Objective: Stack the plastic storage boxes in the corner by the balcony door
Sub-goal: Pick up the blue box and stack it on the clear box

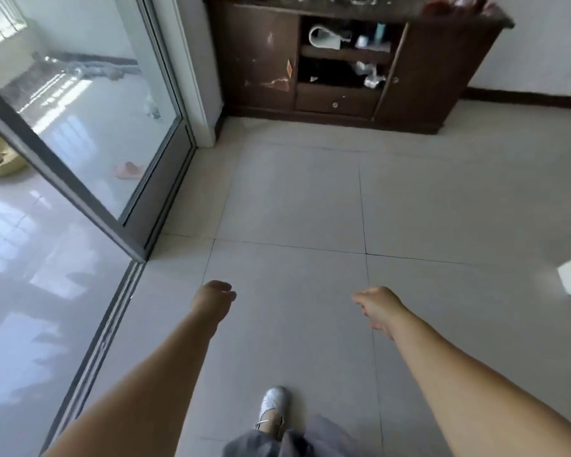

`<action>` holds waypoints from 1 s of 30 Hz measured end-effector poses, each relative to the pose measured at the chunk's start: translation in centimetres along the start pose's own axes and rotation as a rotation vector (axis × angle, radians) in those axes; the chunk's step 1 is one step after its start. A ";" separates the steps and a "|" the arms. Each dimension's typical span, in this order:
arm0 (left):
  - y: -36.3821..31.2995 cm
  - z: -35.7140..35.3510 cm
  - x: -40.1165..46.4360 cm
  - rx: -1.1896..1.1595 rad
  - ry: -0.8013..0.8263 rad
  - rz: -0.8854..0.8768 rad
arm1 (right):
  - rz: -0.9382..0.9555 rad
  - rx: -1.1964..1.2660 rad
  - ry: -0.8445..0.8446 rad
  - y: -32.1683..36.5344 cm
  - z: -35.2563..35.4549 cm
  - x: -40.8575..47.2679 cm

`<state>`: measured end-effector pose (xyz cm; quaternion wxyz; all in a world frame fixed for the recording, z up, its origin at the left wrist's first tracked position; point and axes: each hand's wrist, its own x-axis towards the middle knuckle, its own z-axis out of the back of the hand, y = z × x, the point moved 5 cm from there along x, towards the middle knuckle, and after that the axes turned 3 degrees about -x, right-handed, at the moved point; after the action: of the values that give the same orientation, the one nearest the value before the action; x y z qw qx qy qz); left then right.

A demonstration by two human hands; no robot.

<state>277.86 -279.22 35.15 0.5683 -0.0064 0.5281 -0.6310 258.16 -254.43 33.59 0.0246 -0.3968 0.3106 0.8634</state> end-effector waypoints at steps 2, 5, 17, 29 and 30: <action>-3.6 -2.6 2.5 0.044 0.045 -0.020 | -0.026 0.032 -0.065 0.0 2.8 2.0; -8.6 -7.6 5.1 0.169 0.126 -0.062 | -0.071 0.114 -0.128 -1.2 7.0 4.6; -30.3 -34.6 10.8 0.351 0.411 -0.096 | -0.358 0.448 -0.278 -7.4 29.4 18.4; -55.2 -57.8 19.7 0.332 0.537 -0.211 | -0.367 0.535 -0.409 -2.0 52.5 37.2; -57.2 -59.8 21.1 0.360 0.543 -0.221 | -0.382 0.551 -0.412 -1.3 53.9 39.1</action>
<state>193.44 -266.69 34.74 0.3273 0.2051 0.5365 -0.7503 195.64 -231.41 32.05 0.3522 -0.2445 0.4399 0.7891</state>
